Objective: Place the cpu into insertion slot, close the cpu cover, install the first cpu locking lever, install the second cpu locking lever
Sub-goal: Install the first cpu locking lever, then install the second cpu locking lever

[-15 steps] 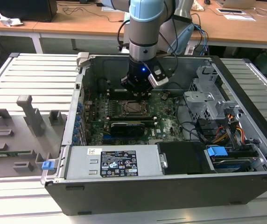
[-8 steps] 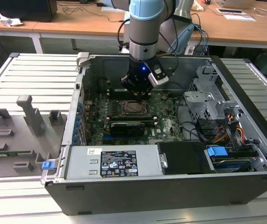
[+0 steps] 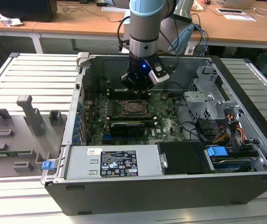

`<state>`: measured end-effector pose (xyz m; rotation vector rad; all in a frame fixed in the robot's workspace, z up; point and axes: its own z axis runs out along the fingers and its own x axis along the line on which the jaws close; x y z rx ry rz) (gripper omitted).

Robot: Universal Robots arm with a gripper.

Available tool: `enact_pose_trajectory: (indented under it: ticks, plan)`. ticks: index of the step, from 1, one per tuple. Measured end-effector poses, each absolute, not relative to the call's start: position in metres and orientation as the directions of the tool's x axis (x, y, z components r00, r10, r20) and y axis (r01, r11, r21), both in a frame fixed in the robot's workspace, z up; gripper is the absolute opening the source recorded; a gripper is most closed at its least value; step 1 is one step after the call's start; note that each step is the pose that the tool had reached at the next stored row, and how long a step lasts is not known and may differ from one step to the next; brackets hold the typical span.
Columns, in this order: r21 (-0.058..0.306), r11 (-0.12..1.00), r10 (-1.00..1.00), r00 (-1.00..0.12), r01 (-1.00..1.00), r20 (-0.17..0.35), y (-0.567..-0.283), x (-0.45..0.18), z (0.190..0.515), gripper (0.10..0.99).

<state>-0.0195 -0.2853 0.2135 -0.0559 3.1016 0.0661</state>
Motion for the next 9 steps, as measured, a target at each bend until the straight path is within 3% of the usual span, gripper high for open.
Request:
enact_pose_trajectory:
  ticks: [9]
  plan:
    - [0.042,0.998,-0.035,-0.999,-0.037,-0.04,-0.2883,-0.0195,0.2135,0.106]
